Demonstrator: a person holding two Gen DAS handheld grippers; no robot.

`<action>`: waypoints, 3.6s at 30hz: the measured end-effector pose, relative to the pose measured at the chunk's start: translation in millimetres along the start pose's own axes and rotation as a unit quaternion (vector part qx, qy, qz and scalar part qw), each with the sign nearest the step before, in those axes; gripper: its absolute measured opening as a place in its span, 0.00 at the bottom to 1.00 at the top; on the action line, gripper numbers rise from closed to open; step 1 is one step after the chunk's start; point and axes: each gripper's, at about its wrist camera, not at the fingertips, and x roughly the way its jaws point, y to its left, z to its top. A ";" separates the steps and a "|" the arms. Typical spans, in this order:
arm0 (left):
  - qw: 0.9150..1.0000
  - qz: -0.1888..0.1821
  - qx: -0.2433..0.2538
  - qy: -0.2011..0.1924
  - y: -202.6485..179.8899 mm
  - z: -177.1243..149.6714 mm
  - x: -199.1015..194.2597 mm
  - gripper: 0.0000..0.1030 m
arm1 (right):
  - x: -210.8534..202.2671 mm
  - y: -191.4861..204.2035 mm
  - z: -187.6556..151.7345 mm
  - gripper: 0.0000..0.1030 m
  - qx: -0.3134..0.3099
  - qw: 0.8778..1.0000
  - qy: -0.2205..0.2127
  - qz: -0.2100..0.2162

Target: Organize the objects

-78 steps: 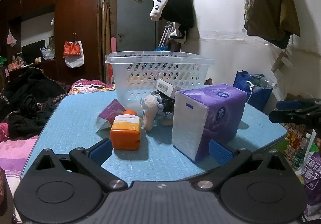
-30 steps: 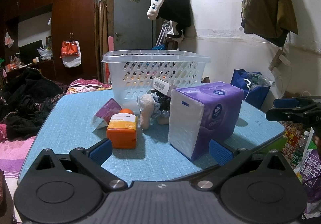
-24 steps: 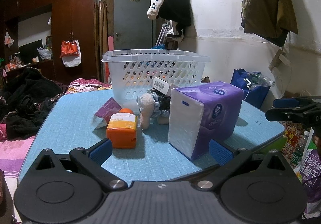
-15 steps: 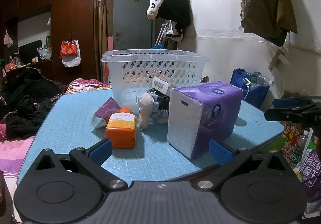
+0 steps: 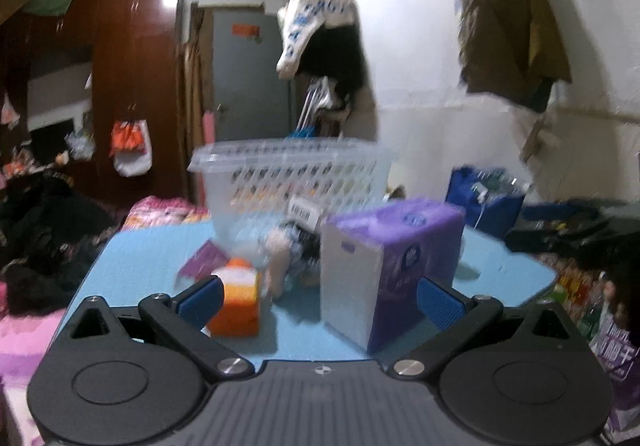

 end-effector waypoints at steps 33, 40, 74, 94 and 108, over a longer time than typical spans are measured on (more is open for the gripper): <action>0.997 -0.068 0.025 0.011 -15.9 -28.4 54.9 0.45 | 43.2 -15.3 -24.3 0.53 -0.013 0.986 0.003 0.167; 0.997 -0.054 0.048 0.002 -20.6 -30.3 52.2 0.43 | 38.5 -6.1 -22.4 0.50 -0.044 0.988 0.006 0.151; 0.997 -0.045 0.063 -0.016 49.3 153.9 170.7 0.41 | 147.2 -20.5 149.9 0.43 -0.080 0.996 0.003 0.042; 1.000 0.006 0.003 0.016 102.0 144.3 192.3 0.92 | 153.9 -56.3 124.3 1.00 0.014 0.999 0.041 -0.020; 1.000 0.009 -0.020 -0.014 90.3 32.7 61.4 0.97 | 32.8 -51.0 1.2 1.00 0.114 0.992 0.043 -0.036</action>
